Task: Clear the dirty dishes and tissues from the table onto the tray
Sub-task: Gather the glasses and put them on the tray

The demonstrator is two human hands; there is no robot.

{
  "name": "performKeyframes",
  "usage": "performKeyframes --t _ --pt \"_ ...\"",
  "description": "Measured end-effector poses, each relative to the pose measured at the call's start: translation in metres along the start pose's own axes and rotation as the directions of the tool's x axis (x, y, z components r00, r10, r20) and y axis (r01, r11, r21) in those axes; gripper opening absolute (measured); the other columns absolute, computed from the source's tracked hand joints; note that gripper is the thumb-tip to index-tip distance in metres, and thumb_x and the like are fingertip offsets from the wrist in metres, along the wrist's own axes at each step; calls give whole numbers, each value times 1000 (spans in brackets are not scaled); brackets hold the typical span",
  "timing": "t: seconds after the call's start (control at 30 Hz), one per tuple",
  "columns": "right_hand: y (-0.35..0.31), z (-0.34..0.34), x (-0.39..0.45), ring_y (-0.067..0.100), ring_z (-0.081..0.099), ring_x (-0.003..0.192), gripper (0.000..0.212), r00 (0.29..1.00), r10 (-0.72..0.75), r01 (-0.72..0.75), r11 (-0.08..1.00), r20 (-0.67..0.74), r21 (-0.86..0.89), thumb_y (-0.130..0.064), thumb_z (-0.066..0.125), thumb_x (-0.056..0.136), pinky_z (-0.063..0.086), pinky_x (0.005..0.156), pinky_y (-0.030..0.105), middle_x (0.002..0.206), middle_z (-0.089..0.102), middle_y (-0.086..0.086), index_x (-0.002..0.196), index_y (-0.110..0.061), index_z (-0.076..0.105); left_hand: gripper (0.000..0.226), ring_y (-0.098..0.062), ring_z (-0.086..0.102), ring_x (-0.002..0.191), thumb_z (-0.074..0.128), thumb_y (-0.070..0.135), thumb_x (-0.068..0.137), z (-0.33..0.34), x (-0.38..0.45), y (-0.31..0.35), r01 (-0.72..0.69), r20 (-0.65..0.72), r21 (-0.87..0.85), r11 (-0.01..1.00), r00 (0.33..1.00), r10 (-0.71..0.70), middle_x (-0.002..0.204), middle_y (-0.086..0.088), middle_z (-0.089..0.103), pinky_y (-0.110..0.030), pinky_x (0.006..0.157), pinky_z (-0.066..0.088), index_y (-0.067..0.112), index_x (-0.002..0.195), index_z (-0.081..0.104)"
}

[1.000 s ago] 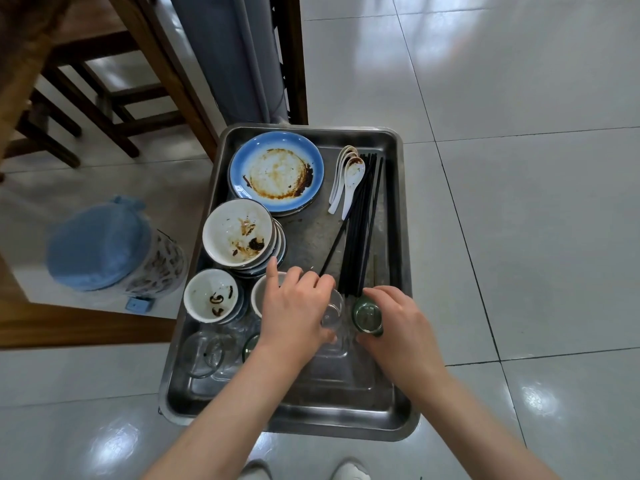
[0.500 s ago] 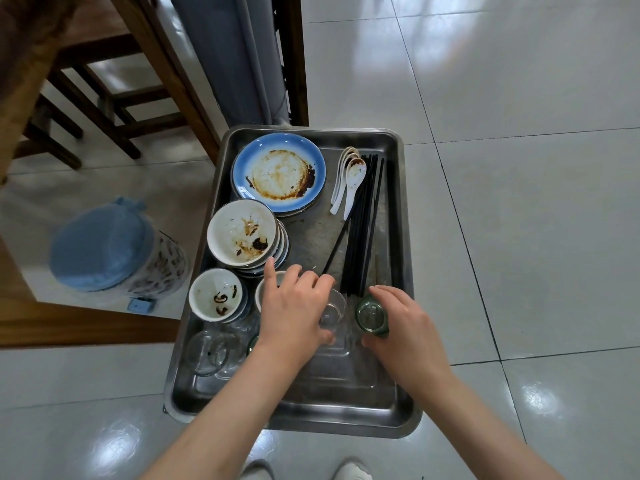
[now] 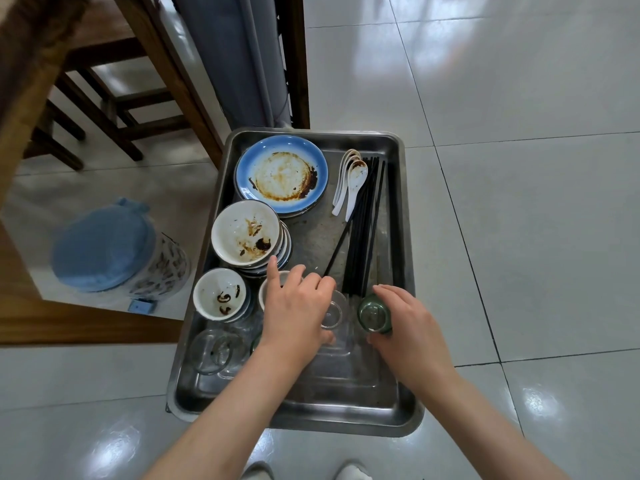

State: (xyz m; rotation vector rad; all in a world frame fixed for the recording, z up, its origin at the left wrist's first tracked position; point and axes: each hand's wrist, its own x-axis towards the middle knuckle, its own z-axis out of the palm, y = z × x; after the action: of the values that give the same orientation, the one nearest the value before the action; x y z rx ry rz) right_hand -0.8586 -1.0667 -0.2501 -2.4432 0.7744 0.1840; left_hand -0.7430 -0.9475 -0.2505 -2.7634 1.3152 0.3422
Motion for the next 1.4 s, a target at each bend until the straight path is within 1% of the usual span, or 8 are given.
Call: performKeyframes --t 0.2,0.4,0.7,0.83,0.93,1.03,1.17,1.4 --pt "0 1 -1 16 44 126 70 1000 1 -1 1000 -9 2 -11 74 73 33 100 20 138 48 -4 136 -17 46 69 -17 37 128 74 57 65 1 0 0 6 -19 -11 1000 1000 -6 120 10 55 -48 104 -20 30 122 47" --pt "-4 -4 0 16 42 128 73 1000 -7 7 1000 -15 6 -13 77 72 31 102 20 139 47 -3 137 -17 45 86 -18 31 133 74 60 63 -3 0 -3 3 -15 0 1000 1000 -3 128 9 50 -50 105 -18 31 135 37" --pt "-14 -15 -2 15 40 129 73 998 -39 38 999 -41 -6 -14 76 74 32 101 20 141 45 -4 139 -16 43 94 -18 28 135 72 63 63 -16 -4 -7 -38 3 -10 999 999 38 134 9 46 -55 109 -11 30 141 30" --pt "-25 -25 -11 13 34 133 75 996 -82 81 996 -26 -36 -24 74 76 32 103 24 144 40 -6 142 -19 37 95 -18 24 138 71 64 63 -32 -14 -12 -66 -19 -32 997 998 66 137 9 43 -54 110 -10 30 142 29" --pt "-42 -46 -16 12 26 137 81 993 -116 115 993 -23 -40 -37 71 78 28 107 26 149 33 -9 145 -21 29 98 -17 23 139 70 65 63 -56 -21 -21 -60 -48 -70 996 997 57 141 10 40 -52 110 -10 31 143 27" --pt "-65 -79 -22 15 23 139 82 980 -195 194 980 -43 -35 -41 67 80 20 111 29 151 30 -4 146 -18 26 99 -17 26 138 69 67 62 -93 -29 -35 -50 -77 -79 996 996 44 143 9 39 -52 110 -6 31 143 26" --pt "-95 -122 -38 17 22 140 81 969 -233 230 972 -80 -38 -44 64 81 20 111 31 151 30 -1 147 -16 24 96 -17 30 135 75 61 59 -148 -51 -48 -4 -150 -124 992 989 -14 139 6 44 -59 110 -1 29 140 36" --pt "-157 -179 -74 19 27 138 83 939 -317 313 948 -131 -56 -51 62 80 23 109 31 150 32 0 146 -15 27 96 -20 30 137 78 58 58 -247 -102 -61 69 -234 -226 972 965 -123 139 3 46 -59 110 -2 27 139 39"
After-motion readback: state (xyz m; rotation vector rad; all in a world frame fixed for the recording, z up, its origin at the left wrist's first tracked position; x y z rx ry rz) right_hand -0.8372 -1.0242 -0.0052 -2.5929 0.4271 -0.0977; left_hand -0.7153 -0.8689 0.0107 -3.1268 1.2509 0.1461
